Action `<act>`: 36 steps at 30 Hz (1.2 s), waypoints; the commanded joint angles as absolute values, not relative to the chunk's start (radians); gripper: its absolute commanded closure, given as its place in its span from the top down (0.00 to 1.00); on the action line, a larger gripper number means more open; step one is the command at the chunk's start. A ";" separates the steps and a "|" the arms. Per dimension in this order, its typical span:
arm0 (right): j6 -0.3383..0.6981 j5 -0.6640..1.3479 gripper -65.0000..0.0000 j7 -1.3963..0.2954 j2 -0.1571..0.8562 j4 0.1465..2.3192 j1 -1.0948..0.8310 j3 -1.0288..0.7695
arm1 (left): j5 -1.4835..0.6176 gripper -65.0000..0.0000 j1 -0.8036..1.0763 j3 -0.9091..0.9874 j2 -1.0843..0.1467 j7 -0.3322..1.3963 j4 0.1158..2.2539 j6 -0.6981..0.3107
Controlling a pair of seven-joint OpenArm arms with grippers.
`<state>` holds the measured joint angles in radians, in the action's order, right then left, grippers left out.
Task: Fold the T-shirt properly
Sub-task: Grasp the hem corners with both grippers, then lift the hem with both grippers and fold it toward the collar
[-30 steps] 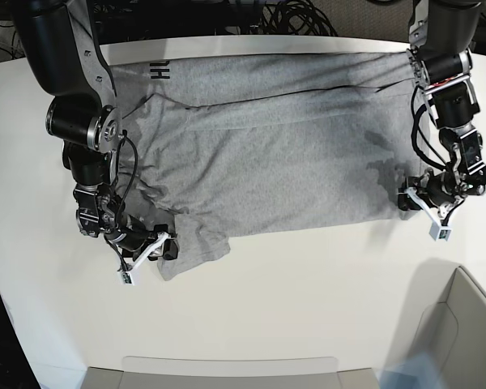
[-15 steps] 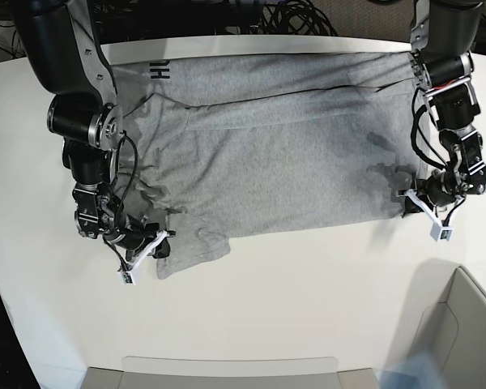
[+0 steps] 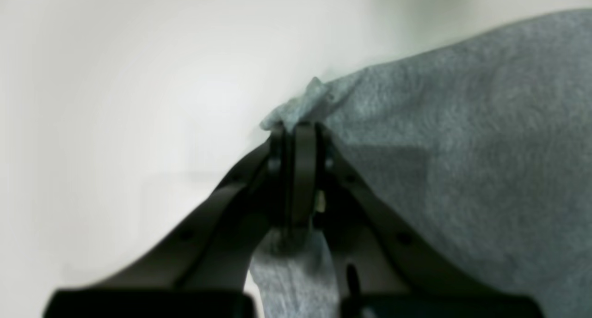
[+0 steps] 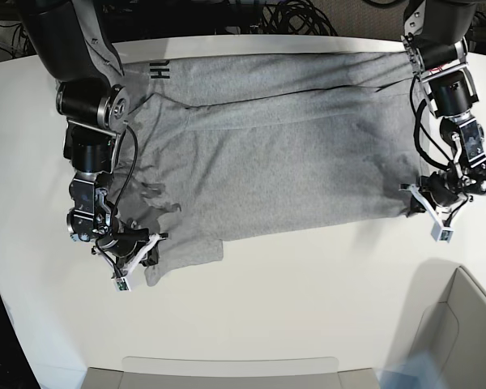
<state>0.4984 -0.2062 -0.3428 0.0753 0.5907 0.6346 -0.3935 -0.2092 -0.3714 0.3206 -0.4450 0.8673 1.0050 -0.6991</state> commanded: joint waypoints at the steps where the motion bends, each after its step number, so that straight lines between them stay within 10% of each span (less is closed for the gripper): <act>1: 0.506 -0.186 0.00 -0.328 0.070 0.651 0.656 -0.394 | -0.217 0.00 -0.378 0.380 -0.466 0.863 1.056 -0.698; 36: 0.598 -0.005 0.00 -0.720 0.036 1.600 0.110 -0.400 | -0.211 0.00 -0.056 0.430 -0.466 0.960 1.403 -0.698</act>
